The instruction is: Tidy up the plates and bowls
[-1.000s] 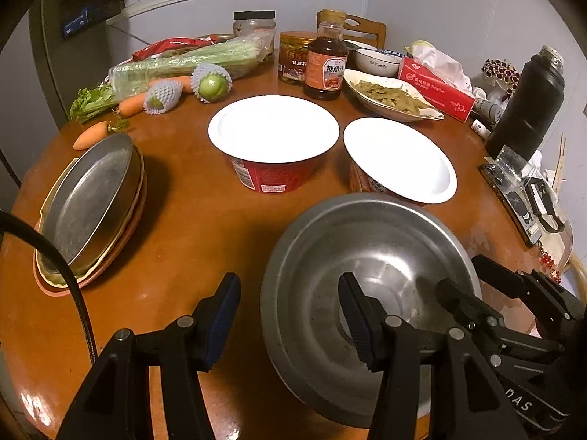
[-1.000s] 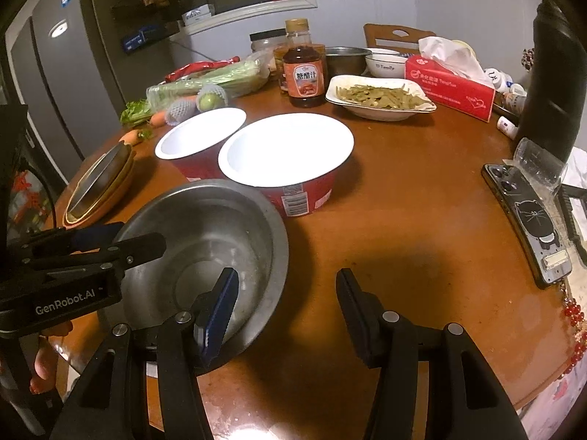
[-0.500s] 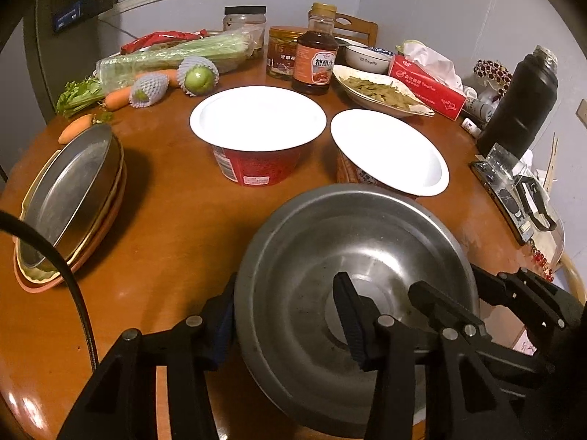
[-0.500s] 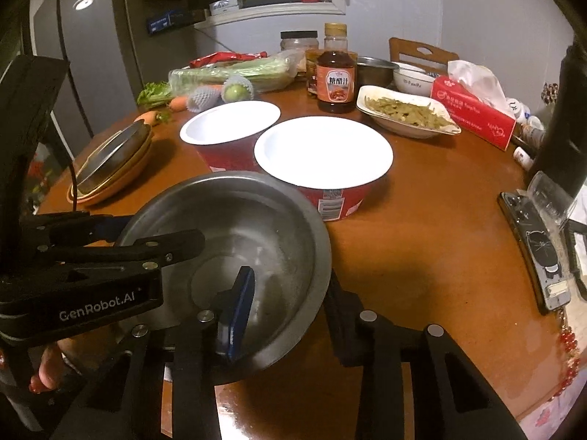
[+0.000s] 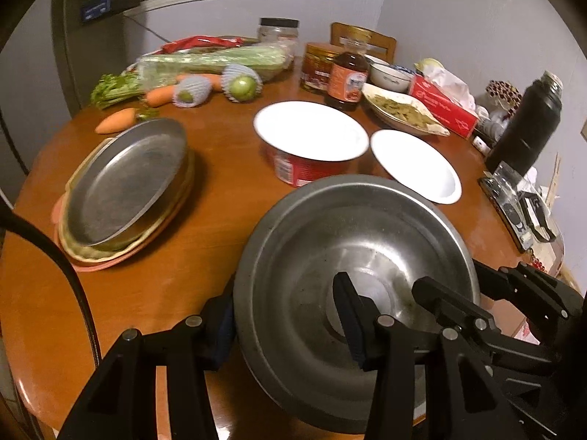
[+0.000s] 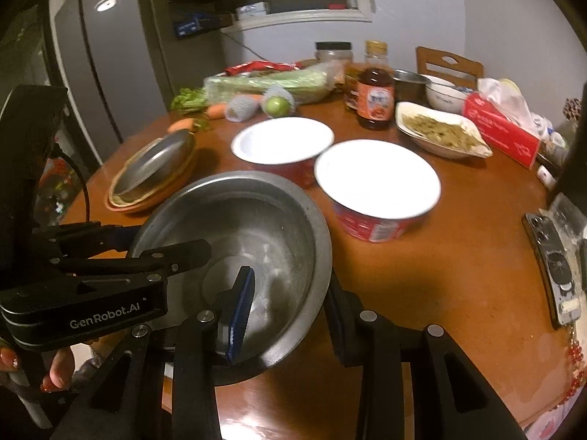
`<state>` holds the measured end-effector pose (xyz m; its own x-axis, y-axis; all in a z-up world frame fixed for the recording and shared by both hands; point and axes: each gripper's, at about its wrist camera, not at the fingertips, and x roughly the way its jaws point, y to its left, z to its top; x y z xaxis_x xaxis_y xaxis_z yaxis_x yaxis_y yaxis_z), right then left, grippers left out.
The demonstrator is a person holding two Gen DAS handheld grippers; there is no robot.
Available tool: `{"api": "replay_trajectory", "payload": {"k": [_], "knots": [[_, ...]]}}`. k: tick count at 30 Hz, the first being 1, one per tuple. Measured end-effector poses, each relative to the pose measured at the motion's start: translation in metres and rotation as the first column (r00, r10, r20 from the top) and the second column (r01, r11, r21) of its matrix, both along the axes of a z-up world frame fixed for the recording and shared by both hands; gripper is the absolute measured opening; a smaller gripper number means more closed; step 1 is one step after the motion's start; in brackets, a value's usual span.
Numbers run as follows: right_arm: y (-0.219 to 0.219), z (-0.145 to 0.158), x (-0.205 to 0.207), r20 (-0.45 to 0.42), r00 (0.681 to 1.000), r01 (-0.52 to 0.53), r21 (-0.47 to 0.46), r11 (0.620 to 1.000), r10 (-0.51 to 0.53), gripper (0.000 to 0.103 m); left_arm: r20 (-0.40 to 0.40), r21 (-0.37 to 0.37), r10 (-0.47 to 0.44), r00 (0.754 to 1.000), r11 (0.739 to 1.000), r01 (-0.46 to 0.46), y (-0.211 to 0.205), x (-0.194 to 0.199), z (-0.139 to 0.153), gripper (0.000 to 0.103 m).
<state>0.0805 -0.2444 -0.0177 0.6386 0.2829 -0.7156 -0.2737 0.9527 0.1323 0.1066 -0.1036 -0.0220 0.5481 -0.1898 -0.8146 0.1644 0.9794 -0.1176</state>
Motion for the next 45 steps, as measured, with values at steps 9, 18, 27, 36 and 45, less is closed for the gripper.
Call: {"api": "replay_trajectory", "payload": {"k": [9, 18, 27, 36, 45], "knots": [[0.022, -0.003, 0.001, -0.022, 0.999, -0.028, -0.011, 1.000, 0.028, 0.039, -0.028, -0.007, 0.003, 1.000, 1.000, -0.003, 0.016, -0.002, -0.012, 0.049], [0.021, -0.011, 0.000, -0.044, 0.999, -0.008, -0.030, 1.000, 0.007, 0.039, -0.037, -0.021, -0.023, 0.999, 1.000, 0.022, 0.013, -0.003, -0.019, 0.049], [0.019, -0.015, 0.005, -0.051, 0.999, 0.010, -0.037, 0.999, -0.012, 0.039, -0.012, 0.013, -0.022, 1.000, 1.000, 0.022, 0.008, 0.002, -0.021, 0.049], [0.016, -0.018, 0.010, -0.070, 0.997, 0.017, -0.017, 1.000, -0.018, 0.040, -0.010, 0.013, -0.027, 1.000, 1.000, 0.027, 0.004, 0.008, -0.022, 0.049], [0.009, -0.021, 0.017, -0.092, 0.995, 0.042, 0.007, 0.999, -0.041, 0.043, -0.008, 0.014, -0.047, 0.999, 0.999, 0.047, -0.003, 0.015, -0.023, 0.049]]}}
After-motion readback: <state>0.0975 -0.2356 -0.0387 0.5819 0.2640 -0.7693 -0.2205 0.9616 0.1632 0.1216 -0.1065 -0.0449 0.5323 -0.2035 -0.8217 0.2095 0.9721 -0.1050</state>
